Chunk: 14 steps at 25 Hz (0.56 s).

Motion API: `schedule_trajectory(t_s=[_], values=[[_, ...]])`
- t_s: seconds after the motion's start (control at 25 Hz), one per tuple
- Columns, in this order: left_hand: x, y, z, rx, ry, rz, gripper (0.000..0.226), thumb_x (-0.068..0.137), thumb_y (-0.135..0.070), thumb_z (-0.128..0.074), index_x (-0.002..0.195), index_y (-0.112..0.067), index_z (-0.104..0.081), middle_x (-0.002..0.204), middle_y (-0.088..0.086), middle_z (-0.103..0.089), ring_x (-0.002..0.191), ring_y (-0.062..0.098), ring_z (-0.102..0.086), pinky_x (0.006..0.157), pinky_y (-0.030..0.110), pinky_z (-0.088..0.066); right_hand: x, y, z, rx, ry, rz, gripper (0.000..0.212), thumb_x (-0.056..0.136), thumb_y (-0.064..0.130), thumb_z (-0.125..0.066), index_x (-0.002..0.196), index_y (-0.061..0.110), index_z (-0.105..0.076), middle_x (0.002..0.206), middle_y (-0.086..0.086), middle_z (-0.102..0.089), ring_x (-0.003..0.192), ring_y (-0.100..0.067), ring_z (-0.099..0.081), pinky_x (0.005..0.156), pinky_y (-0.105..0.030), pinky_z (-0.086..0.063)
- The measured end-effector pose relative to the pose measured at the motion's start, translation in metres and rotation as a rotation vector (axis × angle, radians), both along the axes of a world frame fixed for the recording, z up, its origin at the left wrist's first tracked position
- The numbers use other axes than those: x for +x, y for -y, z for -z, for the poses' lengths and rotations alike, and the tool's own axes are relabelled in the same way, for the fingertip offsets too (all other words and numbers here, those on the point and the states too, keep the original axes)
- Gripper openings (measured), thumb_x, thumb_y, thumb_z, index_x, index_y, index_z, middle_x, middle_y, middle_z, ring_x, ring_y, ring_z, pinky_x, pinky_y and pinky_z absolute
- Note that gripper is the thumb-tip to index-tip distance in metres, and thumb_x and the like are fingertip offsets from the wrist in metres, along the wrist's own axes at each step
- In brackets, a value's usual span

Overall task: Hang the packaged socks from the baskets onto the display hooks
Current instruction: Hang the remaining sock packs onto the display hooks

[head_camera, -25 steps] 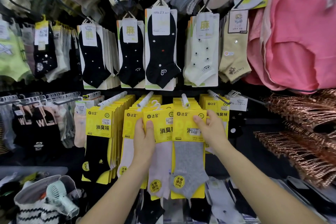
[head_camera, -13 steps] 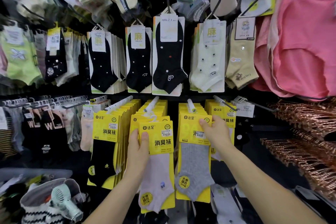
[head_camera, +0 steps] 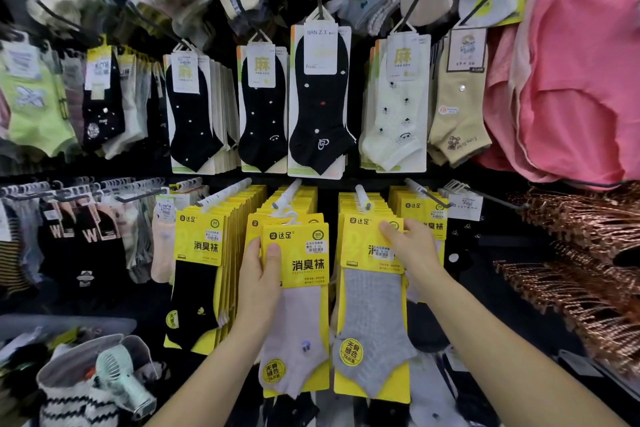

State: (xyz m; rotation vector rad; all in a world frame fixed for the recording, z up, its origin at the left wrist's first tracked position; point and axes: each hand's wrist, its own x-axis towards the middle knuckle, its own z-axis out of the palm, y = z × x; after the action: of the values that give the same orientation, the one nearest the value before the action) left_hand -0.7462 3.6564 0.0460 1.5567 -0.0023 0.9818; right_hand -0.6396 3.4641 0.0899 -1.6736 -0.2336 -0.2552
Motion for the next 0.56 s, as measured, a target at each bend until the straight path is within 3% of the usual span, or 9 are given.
schedule_trajectory(t_s=[0.16,0.32,0.44,0.56], values=[[-0.001,-0.002,-0.002,-0.003,-0.02,-0.026,0.015,0.098,-0.026,-0.041,0.1,-0.031,-0.055,0.104,-0.003,-0.066,0.098,0.019,-0.063,0.087,0.044,-0.053,-0.001,-0.002,0.008,-0.173,0.085,0.041,0.031,0.091,0.032,-0.056,0.098,0.002,-0.056,0.103,-0.02,-0.063,0.098,-0.035,-0.058,0.081,-0.045,-0.048],[-0.002,0.009,-0.005,-0.015,-0.018,0.01,0.013,0.098,-0.024,-0.043,0.101,-0.029,-0.054,0.103,-0.003,-0.066,0.098,0.022,-0.063,0.085,0.04,-0.053,0.0,-0.001,0.007,-0.267,0.121,0.083,0.026,0.091,0.036,-0.056,0.092,0.009,-0.053,0.081,-0.002,-0.055,0.088,-0.027,-0.057,0.063,-0.035,-0.041],[0.004,0.021,-0.006,-0.015,-0.013,0.053,0.014,0.095,-0.024,-0.048,0.108,-0.021,-0.055,0.107,0.002,-0.065,0.101,0.022,-0.062,0.088,0.042,-0.052,-0.006,0.008,0.004,-0.267,0.162,0.245,0.032,0.086,0.041,-0.061,0.099,0.014,-0.051,0.088,0.002,-0.055,0.084,-0.019,-0.054,0.064,-0.031,-0.043],[0.012,0.039,-0.006,-0.012,-0.008,0.082,0.025,0.094,-0.025,-0.052,0.114,-0.012,-0.053,0.107,-0.002,-0.065,0.102,0.018,-0.061,0.086,0.033,-0.053,-0.026,0.008,0.007,-0.155,0.283,0.048,0.025,0.085,0.041,-0.062,0.082,0.017,-0.055,0.073,0.008,-0.055,0.069,-0.008,-0.052,0.055,-0.012,-0.039]])
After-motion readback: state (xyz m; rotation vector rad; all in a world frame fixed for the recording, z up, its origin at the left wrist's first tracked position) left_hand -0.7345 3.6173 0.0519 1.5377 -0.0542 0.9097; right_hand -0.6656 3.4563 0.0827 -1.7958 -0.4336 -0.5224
